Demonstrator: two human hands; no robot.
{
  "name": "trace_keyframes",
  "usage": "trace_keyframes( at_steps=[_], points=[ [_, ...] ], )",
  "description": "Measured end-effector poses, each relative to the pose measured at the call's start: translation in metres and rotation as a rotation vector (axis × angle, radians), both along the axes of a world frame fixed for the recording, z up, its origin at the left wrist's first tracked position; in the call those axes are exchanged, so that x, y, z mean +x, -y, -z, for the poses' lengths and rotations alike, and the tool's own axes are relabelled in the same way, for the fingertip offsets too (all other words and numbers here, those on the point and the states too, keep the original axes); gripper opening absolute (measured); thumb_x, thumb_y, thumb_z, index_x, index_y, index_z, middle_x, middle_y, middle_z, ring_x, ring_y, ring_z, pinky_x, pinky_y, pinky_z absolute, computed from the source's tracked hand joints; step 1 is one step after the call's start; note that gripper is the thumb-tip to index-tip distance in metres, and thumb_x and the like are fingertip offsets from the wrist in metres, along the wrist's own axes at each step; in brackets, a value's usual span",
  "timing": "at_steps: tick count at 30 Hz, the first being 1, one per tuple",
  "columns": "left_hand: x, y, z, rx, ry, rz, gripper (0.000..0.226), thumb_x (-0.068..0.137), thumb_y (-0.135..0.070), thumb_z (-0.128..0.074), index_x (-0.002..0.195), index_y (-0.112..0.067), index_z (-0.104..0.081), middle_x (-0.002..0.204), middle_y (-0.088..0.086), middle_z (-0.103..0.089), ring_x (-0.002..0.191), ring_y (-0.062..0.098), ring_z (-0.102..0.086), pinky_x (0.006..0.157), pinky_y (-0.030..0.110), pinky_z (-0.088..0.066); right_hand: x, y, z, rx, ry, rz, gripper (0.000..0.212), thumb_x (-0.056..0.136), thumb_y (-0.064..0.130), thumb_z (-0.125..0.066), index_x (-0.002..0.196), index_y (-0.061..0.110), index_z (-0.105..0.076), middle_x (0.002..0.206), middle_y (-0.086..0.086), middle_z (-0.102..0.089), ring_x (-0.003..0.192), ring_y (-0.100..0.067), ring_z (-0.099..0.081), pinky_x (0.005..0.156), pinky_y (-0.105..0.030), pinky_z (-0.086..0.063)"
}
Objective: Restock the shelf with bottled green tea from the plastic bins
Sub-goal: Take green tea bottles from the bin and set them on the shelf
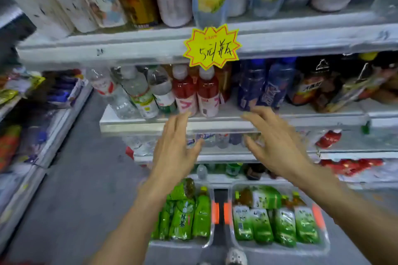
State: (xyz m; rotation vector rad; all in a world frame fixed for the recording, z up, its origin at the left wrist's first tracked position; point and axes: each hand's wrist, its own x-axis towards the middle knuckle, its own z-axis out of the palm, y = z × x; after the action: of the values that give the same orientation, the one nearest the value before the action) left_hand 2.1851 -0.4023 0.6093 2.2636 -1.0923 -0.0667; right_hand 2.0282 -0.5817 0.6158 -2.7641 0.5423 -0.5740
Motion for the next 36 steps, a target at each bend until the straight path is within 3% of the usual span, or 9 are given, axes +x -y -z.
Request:
trace_keyframes(
  at_steps=[7,9,12,15,18,23,27,30,36],
  points=[
    [-0.036,-0.030,0.128,0.246,-0.470,-0.022,0.067,0.092,-0.027,-0.070,0.149,-0.017,-0.037,0.140,-0.001,-0.041,0.124,0.016,-0.050,0.106,0.028,-0.038,-0.055,-0.025,0.135,0.358,-0.476,0.203,0.052,0.095,0.034,-0.057,0.144,0.027,-0.042,0.141,0.001,-0.040,0.122,-0.024,-0.052,0.086,-0.036,-0.049],
    [-0.051,-0.030,0.168,0.297,-0.632,-0.044,0.068,0.091,-0.027,-0.072,0.148,-0.013,-0.038,0.144,0.006,-0.045,0.128,0.026,-0.051,0.107,0.040,-0.045,-0.078,-0.031,0.174,0.421,-0.626,0.260,0.050,0.094,0.036,-0.056,0.142,0.029,-0.043,0.139,0.000,-0.043,0.119,-0.026,-0.055,0.089,-0.037,-0.050],
    [-0.076,-0.017,0.211,0.366,-0.915,-0.170,0.058,0.092,-0.025,-0.072,0.142,-0.013,-0.044,0.135,0.008,-0.056,0.114,0.024,-0.059,0.095,0.037,-0.051,-0.115,-0.030,0.225,0.557,-0.820,0.289,0.049,0.091,0.038,-0.058,0.138,0.028,-0.047,0.138,-0.004,-0.045,0.119,-0.027,-0.057,0.092,-0.037,-0.050],
    [-0.105,0.004,0.237,0.334,-1.266,-0.379,0.032,0.094,-0.017,-0.068,0.124,-0.013,-0.055,0.100,0.003,-0.064,0.084,0.016,-0.059,0.064,0.025,-0.045,-0.143,-0.017,0.255,0.670,-0.975,0.350,0.052,0.093,0.033,-0.061,0.141,0.020,-0.046,0.139,-0.009,-0.045,0.122,-0.026,-0.055,0.096,-0.030,-0.044],
    [-0.128,0.026,0.269,0.288,-1.489,-0.517,0.040,0.094,-0.019,-0.067,0.131,-0.009,-0.055,0.099,0.008,-0.066,0.085,0.021,-0.062,0.066,0.028,-0.047,-0.161,0.007,0.286,0.754,-1.005,0.390,0.053,0.092,0.032,-0.064,0.140,0.016,-0.049,0.137,-0.013,-0.049,0.118,-0.026,-0.057,0.095,-0.028,-0.044],
    [-0.157,0.086,0.327,0.225,-1.618,-0.676,0.040,0.095,-0.024,-0.067,0.131,-0.012,-0.054,0.102,0.005,-0.065,0.088,0.021,-0.064,0.074,0.032,-0.055,-0.167,0.068,0.353,0.965,-0.863,0.544,0.047,0.087,0.020,-0.072,0.130,0.007,-0.056,0.123,-0.017,-0.059,0.091,-0.027,-0.064,0.080,-0.030,-0.049],
    [-0.180,0.144,0.381,0.137,-1.754,-0.864,0.046,0.091,-0.035,-0.071,0.126,-0.009,-0.057,0.107,0.010,-0.059,0.096,0.026,-0.063,0.080,0.036,-0.057,-0.178,0.107,0.402,0.965,-0.752,0.634,0.046,0.088,0.018,-0.070,0.131,0.008,-0.057,0.129,-0.016,-0.061,0.112,-0.030,-0.061,0.088,-0.029,-0.045],
    [-0.191,0.180,0.413,0.083,-1.765,-0.999,0.056,0.084,-0.048,-0.075,0.119,-0.011,-0.053,0.109,0.015,-0.055,0.103,0.030,-0.059,0.091,0.041,-0.056,-0.195,0.130,0.432,0.963,-0.711,0.657,0.051,0.088,0.013,-0.067,0.137,0.012,-0.053,0.124,-0.014,-0.061,0.097,-0.032,-0.065,0.078,-0.031,-0.050],
    [-0.199,0.221,0.453,0.071,-1.671,-1.178,0.074,0.073,-0.068,-0.074,0.114,-0.012,-0.048,0.115,0.019,-0.053,0.101,0.035,-0.059,0.064,0.043,-0.052,-0.216,0.150,0.476,0.736,-0.737,0.556,0.047,0.088,0.016,-0.060,0.133,0.009,-0.050,0.124,-0.018,-0.055,0.115,-0.036,-0.053,0.094,-0.041,-0.048]
  ],
)
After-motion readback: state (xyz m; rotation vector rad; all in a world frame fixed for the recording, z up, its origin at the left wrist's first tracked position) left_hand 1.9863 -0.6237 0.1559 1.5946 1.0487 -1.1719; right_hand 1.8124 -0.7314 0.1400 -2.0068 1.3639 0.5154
